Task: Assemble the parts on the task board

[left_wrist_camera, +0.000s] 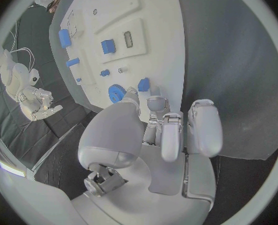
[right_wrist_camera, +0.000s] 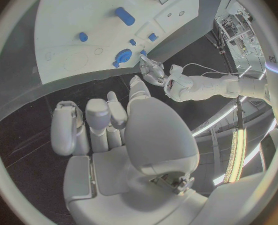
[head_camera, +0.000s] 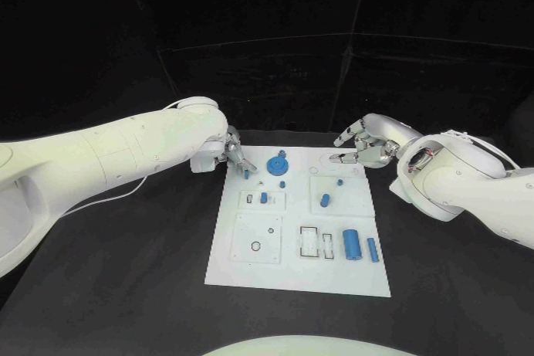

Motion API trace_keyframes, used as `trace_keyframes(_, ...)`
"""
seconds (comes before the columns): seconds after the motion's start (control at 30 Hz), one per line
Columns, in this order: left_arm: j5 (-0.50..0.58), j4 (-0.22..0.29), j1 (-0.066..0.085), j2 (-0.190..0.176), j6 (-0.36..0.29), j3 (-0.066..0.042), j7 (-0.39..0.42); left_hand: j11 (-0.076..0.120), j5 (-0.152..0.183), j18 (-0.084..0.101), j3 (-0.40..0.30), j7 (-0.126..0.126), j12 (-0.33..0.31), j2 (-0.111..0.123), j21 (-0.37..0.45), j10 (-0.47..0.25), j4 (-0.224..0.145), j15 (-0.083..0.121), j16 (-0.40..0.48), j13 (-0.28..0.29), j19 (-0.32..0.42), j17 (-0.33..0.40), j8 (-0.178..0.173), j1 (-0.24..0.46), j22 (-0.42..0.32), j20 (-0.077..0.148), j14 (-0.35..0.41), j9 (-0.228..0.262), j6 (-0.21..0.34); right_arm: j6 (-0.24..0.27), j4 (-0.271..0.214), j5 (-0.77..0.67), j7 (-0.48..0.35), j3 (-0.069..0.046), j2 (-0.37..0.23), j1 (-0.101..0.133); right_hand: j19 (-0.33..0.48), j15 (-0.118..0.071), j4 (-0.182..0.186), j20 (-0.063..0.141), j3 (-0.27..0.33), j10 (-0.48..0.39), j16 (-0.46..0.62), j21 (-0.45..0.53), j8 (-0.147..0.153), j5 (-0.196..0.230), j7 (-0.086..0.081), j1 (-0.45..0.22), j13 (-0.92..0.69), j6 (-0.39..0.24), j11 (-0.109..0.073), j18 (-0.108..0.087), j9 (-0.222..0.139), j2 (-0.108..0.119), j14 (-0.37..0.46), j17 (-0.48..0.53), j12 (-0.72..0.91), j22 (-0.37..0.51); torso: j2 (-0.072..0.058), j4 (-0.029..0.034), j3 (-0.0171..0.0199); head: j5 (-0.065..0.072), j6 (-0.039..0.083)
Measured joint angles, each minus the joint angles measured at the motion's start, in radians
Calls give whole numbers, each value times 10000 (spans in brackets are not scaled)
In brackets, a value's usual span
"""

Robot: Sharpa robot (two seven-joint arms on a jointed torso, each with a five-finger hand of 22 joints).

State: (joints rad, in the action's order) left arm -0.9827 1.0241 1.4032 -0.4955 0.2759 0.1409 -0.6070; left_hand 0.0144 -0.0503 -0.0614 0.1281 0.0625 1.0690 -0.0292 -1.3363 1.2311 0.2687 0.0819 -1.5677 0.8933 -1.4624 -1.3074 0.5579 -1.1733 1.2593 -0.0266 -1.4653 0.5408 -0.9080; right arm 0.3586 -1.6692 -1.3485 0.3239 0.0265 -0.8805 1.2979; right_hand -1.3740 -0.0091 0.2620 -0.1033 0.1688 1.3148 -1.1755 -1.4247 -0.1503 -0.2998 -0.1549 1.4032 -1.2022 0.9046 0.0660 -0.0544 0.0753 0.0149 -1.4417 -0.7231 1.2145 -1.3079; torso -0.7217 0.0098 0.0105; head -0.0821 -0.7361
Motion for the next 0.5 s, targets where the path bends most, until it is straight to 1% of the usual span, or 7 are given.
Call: trace_keyframes(0.5,19,21,0,-13,82,0,41,0,0,0,0,0,0,0,-47,0,0,0,0,-1,0,0,0,0,15,0,0,1,1,0,10,1,5,0,10,0,0,0,-1,0,0,0,0,0,0,0,0,10,0,0,0,0,0,-10,0,0,0,1,-1,-8,2,4,-34)
